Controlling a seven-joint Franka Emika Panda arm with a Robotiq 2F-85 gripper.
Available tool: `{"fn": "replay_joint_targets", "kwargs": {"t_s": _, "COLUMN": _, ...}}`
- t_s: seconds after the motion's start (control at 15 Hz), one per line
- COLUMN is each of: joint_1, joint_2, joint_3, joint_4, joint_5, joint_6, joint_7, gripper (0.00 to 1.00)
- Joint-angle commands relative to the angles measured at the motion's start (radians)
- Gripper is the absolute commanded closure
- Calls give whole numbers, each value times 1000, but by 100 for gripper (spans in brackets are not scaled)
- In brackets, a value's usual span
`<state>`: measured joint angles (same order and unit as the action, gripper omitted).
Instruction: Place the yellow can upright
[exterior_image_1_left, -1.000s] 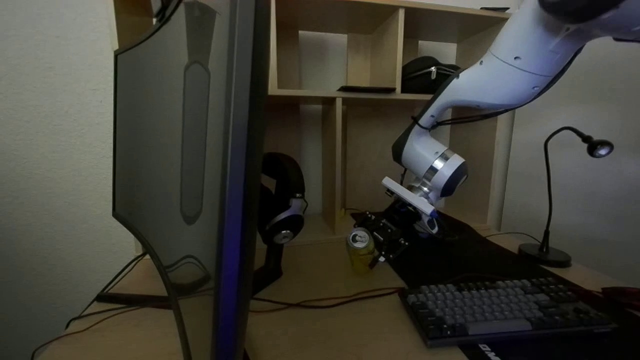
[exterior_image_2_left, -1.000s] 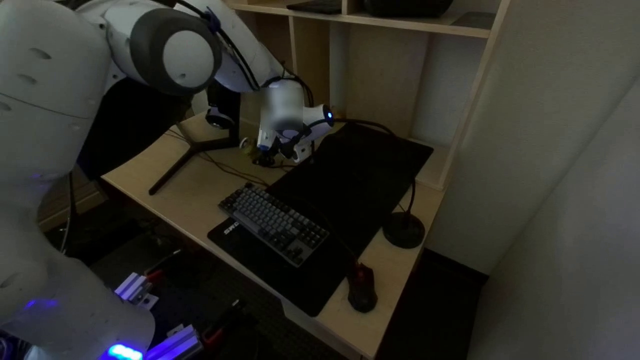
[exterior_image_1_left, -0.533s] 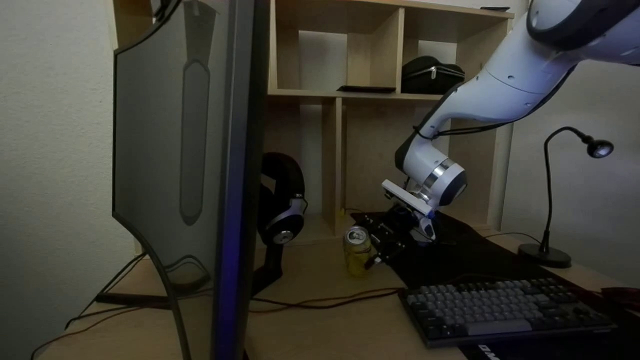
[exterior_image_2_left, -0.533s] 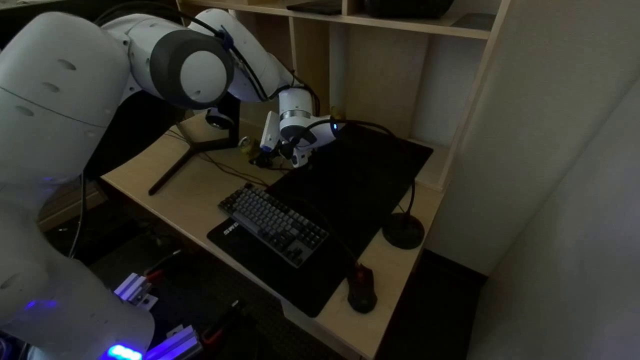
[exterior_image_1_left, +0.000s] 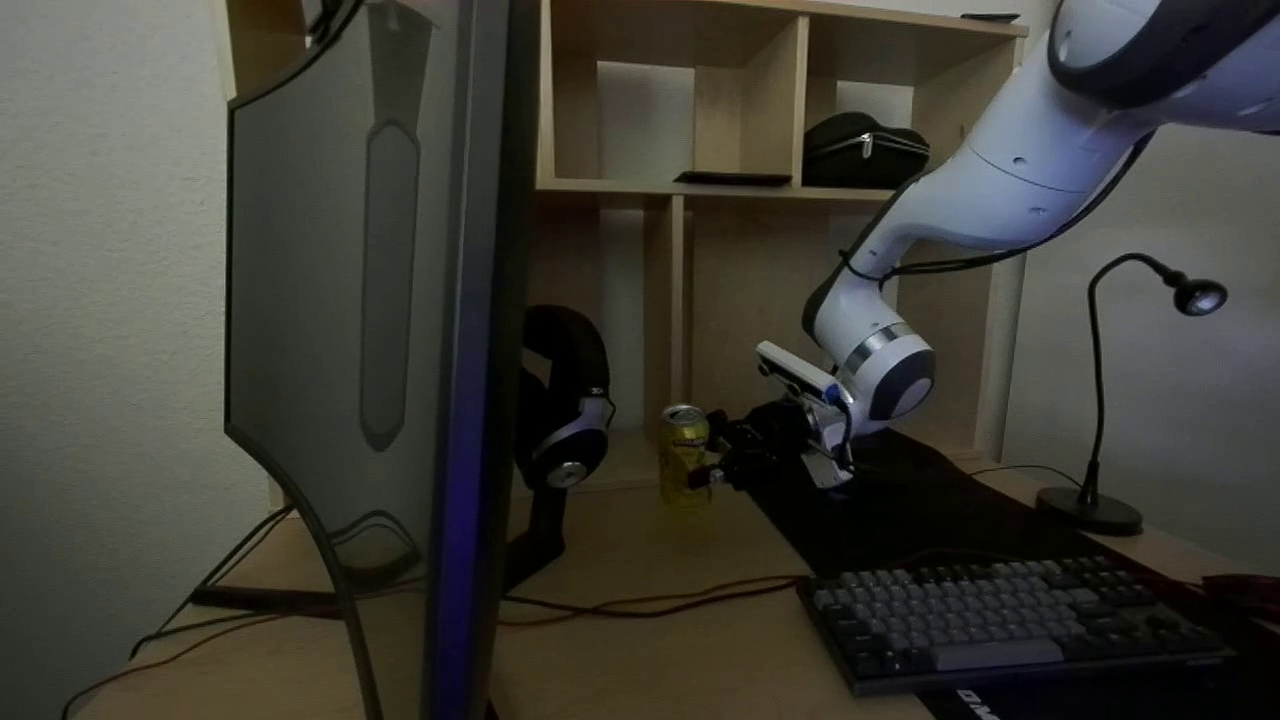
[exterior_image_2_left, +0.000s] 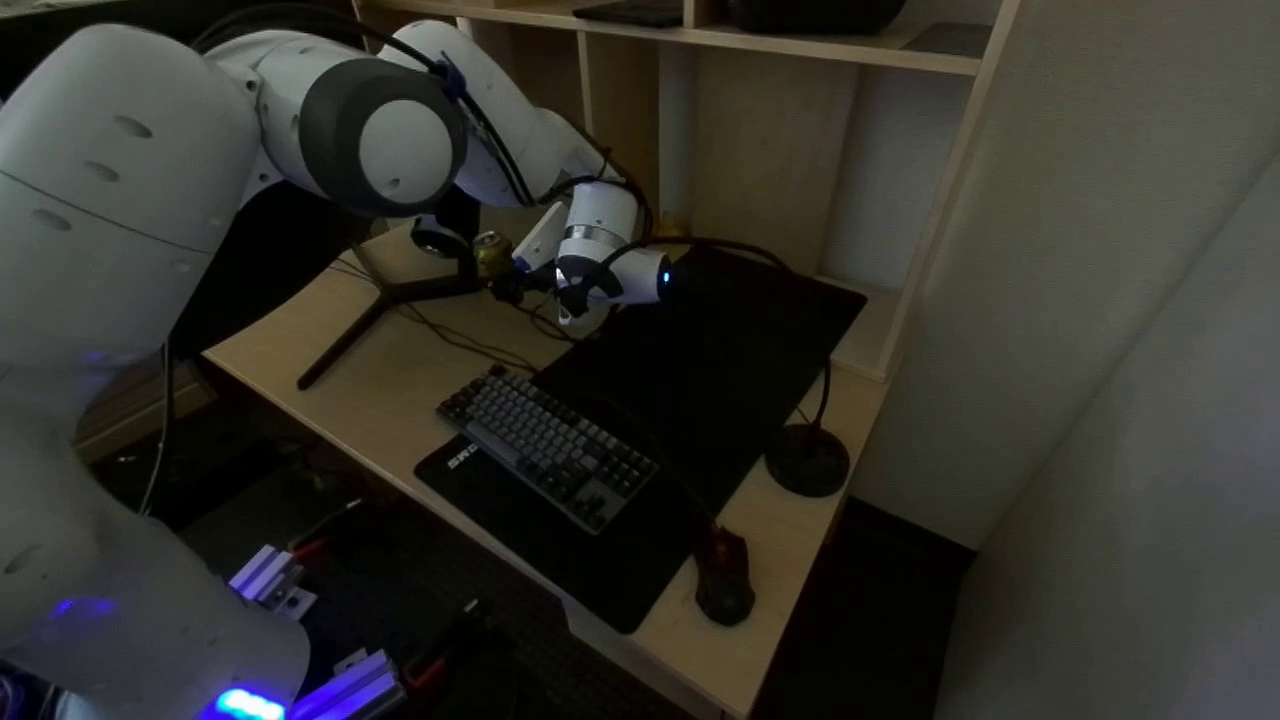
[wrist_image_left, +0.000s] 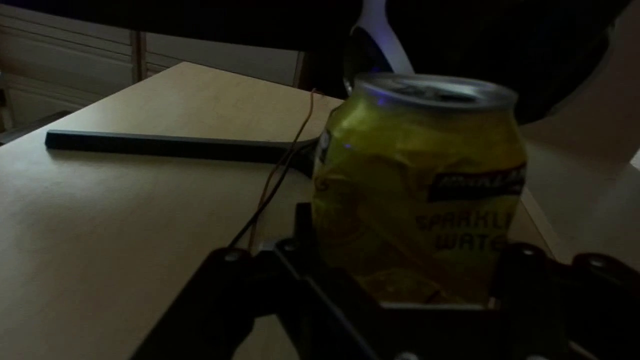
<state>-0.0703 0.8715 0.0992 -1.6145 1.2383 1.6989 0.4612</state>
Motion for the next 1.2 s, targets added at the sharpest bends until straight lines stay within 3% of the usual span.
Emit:
{"fn": "replay_joint_targets", "kwargs": {"t_s": 0.0, "joint_1": 32, "joint_2": 1, "joint_3": -41, "joint_4": 5, "joint_5": 32, "joint_6": -11, "joint_7": 9, "gripper": 30}}
{"fn": "replay_joint_targets", "kwargs": {"t_s": 0.07, "joint_1": 35, "joint_2": 2, "joint_3": -45, "joint_4": 5, "joint_5": 37, "joint_6": -8, "joint_7": 17, "gripper": 30}}
{"fn": "replay_joint_targets", "kwargs": {"t_s": 0.13, "joint_1": 36, "joint_2": 2, "joint_3": -46, "joint_4": 5, "joint_5": 39, "joint_6": -5, "joint_7": 21, "gripper": 55}}
{"fn": "replay_joint_targets", "kwargs": {"t_s": 0.33, "joint_1": 12, "joint_2": 12, "joint_3": -13, "joint_4": -5, "joint_5": 144, "joint_6": -29, "joint_7": 8, "gripper": 55}}
{"fn": "replay_joint_targets", "kwargs": {"t_s": 0.6, "joint_1": 30, "joint_2": 4, "joint_3": -21, "joint_4": -28, "joint_5": 277, "joint_6": 2, "joint_7": 5, "gripper": 55}}
{"fn": "replay_joint_targets", "kwargs": {"t_s": 0.67, "joint_1": 40, "joint_2": 10, "joint_3": -39, "joint_4": -3, "joint_5": 238, "joint_6": -23, "joint_7": 18, "gripper": 55}}
{"fn": "replay_joint_targets", "kwargs": {"t_s": 0.73, "joint_1": 41, "joint_2": 11, "joint_3": -40, "joint_4": -4, "joint_5": 245, "joint_6": -24, "joint_7": 18, "gripper": 30}}
{"fn": "replay_joint_targets", "kwargs": {"t_s": 0.93, "joint_1": 44, "joint_2": 11, "joint_3": -43, "joint_4": -4, "joint_5": 244, "joint_6": -23, "joint_7": 18, "gripper": 30}}
{"fn": "replay_joint_targets", "kwargs": {"t_s": 1.0, "joint_1": 44, "joint_2": 11, "joint_3": -43, "joint_4": -4, "joint_5": 245, "joint_6": -24, "joint_7": 18, "gripper": 55}}
{"fn": "replay_joint_targets", "kwargs": {"t_s": 1.13, "joint_1": 45, "joint_2": 2, "joint_3": -47, "joint_4": -20, "joint_5": 237, "joint_6": -33, "joint_7": 94, "gripper": 55}}
